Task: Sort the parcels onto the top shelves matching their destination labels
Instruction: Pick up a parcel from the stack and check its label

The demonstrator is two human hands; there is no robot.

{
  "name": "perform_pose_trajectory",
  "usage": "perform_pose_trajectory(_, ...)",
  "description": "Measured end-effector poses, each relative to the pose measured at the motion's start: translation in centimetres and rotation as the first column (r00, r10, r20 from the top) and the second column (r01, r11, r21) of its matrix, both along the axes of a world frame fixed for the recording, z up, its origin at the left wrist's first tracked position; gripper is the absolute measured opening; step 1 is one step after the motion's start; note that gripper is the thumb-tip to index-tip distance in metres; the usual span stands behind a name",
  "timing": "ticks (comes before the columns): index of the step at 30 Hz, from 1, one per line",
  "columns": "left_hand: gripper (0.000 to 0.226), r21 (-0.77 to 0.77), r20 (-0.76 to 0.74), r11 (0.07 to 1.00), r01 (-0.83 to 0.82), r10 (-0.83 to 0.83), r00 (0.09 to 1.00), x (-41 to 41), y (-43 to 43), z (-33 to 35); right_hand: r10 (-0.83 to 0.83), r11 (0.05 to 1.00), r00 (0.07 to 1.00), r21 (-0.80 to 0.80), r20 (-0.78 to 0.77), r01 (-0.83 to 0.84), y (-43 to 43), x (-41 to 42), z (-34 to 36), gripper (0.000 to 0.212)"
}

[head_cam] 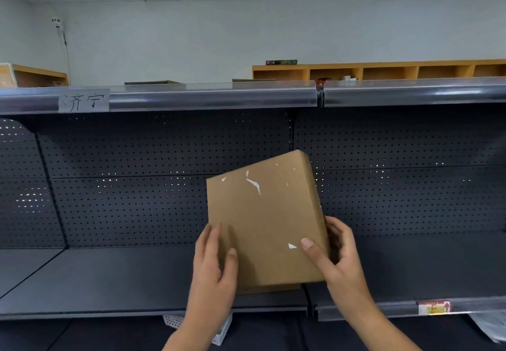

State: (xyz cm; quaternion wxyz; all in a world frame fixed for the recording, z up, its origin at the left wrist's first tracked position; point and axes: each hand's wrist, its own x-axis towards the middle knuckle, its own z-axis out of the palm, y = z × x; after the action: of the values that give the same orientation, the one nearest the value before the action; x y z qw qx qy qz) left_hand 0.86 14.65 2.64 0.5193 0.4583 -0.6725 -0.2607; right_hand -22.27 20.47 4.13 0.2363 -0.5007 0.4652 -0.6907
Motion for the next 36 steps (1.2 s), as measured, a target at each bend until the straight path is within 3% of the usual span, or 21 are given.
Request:
perform_pose_trajectory(3,0.063,-0.059,0.06,0.993,0.107,-0.103,0.993,-2.4,2.3,1.8,-0.075,0.996,0.996,-0.046,-0.056,0.073,0.5,1.2,0.3,0.067)
perform_pose_trajectory(5,0.081,0.025,0.066,0.982,0.187,-0.189,0.98,-4.0,3.8,3.4,-0.171,0.983,0.979,-0.083,-0.107,0.162,1.0,2.1,0.5,0.079)
perform_pose_trajectory(7,0.108,0.113,0.005,0.958,0.265,-0.267,0.964,-5.5,4.9,4.6,-0.263,0.958,0.947,-0.168,-0.182,0.233,1.5,3.2,0.9,0.079)
perform_pose_trajectory(10,0.129,0.112,-0.238,0.923,0.367,-0.334,0.912,-6.6,5.5,6.4,-0.236,0.944,0.91,-0.303,-0.342,0.131,2.4,4.3,1.2,0.068)
perform_pose_trajectory(13,0.095,0.106,-0.418,0.96,0.26,-0.194,0.887,-6.3,4.6,6.8,-0.019,0.953,0.95,-0.293,-0.312,-0.077,2.6,3.7,1.5,0.063)
perform_pose_trajectory(15,0.083,0.129,-0.489,0.96,0.248,-0.156,0.858,-6.2,4.3,6.6,0.114,0.951,0.959,-0.252,-0.259,-0.181,2.5,3.3,1.9,0.066)
perform_pose_trajectory(20,0.093,0.11,-0.553,0.979,0.172,-0.084,0.829,-6.2,3.4,6.2,0.269,0.935,0.929,-0.164,-0.252,-0.315,2.2,3.5,1.5,0.068)
perform_pose_trajectory(24,0.088,0.142,-0.565,0.979,0.144,-0.039,0.824,-5.4,2.1,6.0,0.361,0.918,0.898,-0.072,-0.249,-0.389,1.8,2.2,2.1,0.072)
perform_pose_trajectory(26,0.089,0.136,-0.542,0.981,0.14,-0.045,0.839,-4.7,1.5,6.2,0.269,0.953,0.919,-0.054,-0.289,-0.297,0.8,0.8,2.7,0.059)
perform_pose_trajectory(30,0.09,0.102,-0.523,0.971,0.218,-0.134,0.842,-2.6,0.3,7.4,-0.034,0.998,0.963,0.046,-0.266,0.047,-2.2,-2.2,3.7,0.044)
perform_pose_trajectory(33,0.112,0.1,-0.521,0.947,0.306,-0.212,0.827,-0.2,-1.1,8.4,-0.015,0.962,0.989,0.268,-0.149,0.055,-3.7,-4.3,4.5,0.092)
perform_pose_trajectory(36,0.123,0.142,-0.476,0.905,0.4,-0.292,0.829,2.0,-2.3,9.1,0.215,0.908,0.965,0.333,0.153,-0.255,-4.8,-5.8,4.4,0.122)
